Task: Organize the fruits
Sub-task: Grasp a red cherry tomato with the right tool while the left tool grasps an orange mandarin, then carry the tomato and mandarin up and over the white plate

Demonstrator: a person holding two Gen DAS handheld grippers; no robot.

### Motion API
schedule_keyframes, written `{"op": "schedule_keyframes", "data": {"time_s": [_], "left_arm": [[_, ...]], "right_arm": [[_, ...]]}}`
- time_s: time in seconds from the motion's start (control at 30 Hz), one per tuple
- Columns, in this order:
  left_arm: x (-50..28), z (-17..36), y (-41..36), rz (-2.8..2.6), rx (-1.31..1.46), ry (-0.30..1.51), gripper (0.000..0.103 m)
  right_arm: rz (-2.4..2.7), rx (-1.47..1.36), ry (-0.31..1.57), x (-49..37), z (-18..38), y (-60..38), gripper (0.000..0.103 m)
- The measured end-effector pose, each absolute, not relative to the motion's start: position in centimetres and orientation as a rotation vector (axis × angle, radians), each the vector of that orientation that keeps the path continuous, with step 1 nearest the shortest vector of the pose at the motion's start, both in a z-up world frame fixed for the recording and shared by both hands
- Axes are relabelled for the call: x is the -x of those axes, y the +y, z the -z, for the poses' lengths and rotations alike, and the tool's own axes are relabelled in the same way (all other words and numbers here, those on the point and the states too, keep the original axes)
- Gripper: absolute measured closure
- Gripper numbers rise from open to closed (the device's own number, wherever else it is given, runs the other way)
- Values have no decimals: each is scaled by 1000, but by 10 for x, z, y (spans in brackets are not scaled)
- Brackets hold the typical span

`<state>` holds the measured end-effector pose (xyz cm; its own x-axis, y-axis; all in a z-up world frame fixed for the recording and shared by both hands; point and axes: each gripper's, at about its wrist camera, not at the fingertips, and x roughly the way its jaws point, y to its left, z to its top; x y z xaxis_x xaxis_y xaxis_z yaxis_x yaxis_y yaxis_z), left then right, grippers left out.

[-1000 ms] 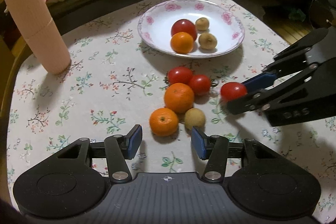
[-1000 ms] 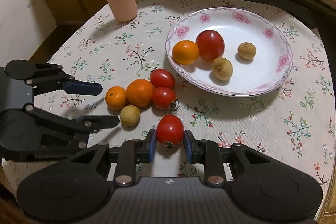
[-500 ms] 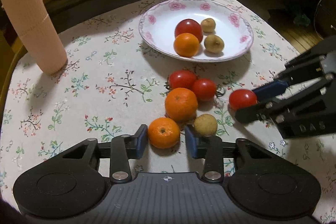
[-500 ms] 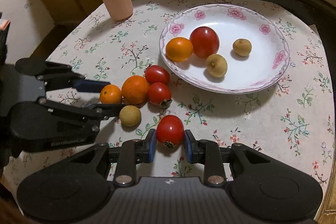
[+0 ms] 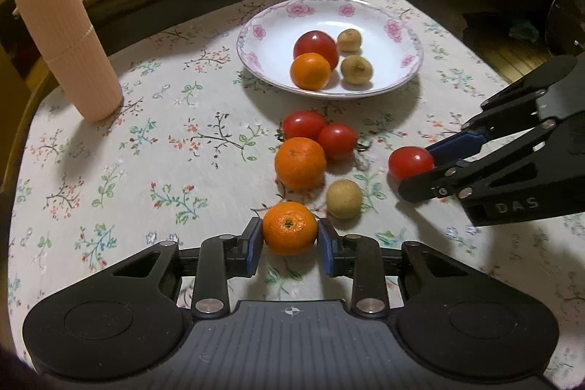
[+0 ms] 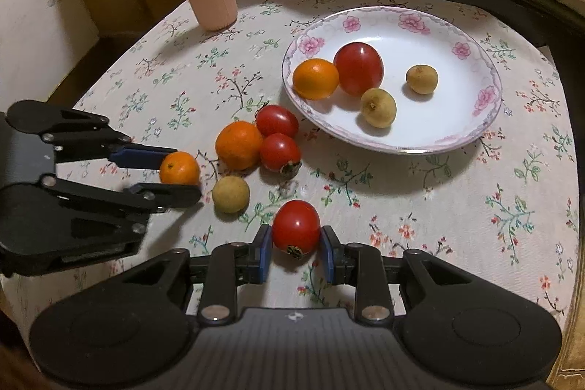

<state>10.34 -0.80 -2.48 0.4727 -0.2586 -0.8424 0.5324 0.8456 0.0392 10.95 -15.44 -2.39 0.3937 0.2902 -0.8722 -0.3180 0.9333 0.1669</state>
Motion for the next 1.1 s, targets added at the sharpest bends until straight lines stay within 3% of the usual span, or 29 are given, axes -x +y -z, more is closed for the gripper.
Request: {"op": "schedule_keyframes", "data": {"time_s": [0.67, 0.83, 1.1], "left_arm": [[-59, 36, -11, 558, -351, 994, 62], [-57, 36, -12, 557, -381, 986, 43], [-58, 37, -11, 570, -362, 985, 42]], "right_arm": [[-406, 64, 1097, -73, 26, -151, 72], [-416, 71, 1097, -76, 26, -152, 67], [-430, 71, 1104, -77, 26, -151, 64]]}}
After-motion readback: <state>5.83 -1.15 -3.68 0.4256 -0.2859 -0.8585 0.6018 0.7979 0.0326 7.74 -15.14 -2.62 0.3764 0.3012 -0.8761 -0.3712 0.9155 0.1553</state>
